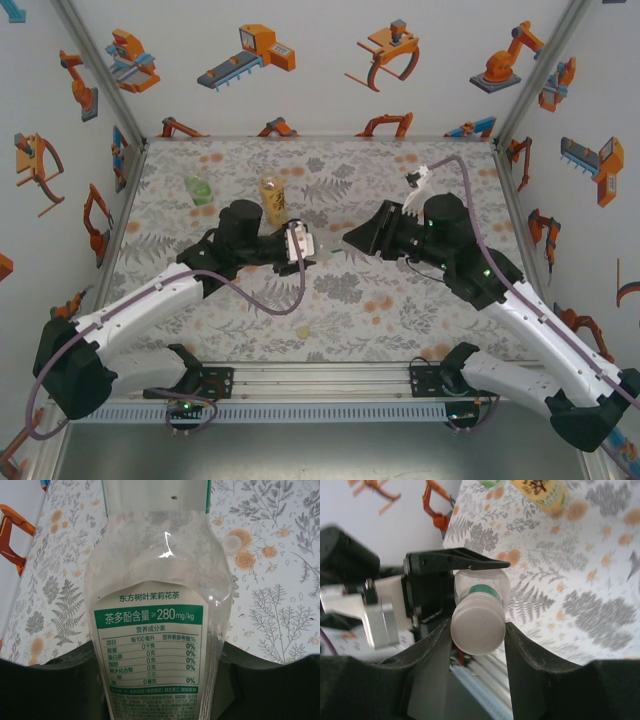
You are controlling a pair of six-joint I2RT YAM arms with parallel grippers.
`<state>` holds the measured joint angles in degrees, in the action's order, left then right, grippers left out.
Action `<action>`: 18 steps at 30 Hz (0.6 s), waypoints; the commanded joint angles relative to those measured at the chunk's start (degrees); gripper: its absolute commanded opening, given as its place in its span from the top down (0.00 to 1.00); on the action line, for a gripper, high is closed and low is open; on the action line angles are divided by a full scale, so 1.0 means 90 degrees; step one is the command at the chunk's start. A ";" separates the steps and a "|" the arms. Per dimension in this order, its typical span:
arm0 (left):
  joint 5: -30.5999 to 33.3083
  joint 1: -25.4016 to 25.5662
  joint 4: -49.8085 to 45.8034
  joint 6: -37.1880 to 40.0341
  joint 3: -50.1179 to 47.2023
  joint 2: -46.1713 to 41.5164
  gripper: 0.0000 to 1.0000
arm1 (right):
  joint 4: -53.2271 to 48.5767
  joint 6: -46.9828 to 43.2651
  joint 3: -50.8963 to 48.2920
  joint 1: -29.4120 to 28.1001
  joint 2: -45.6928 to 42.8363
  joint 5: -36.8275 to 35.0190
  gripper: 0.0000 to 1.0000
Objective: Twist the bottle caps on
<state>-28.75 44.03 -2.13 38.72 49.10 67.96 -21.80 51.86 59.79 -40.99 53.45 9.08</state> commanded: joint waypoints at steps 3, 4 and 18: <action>0.0372 0.0161 0.0608 -0.0061 0.0199 0.0251 1.00 | -0.0727 0.2259 -0.0261 -0.0094 0.0135 -0.0069 1.00; 0.0374 0.0175 0.0615 -0.0055 0.0193 0.0283 1.00 | -0.0718 0.2373 -0.0285 -0.0094 0.0124 -0.0103 1.00; 0.0304 0.0220 0.0277 -0.0067 0.0213 0.0167 1.00 | -0.0788 0.1028 0.0111 -0.0094 -0.0006 -0.0296 0.53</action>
<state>-26.00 45.78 -2.17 39.20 49.10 71.02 -27.05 66.81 58.39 -40.84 53.45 3.44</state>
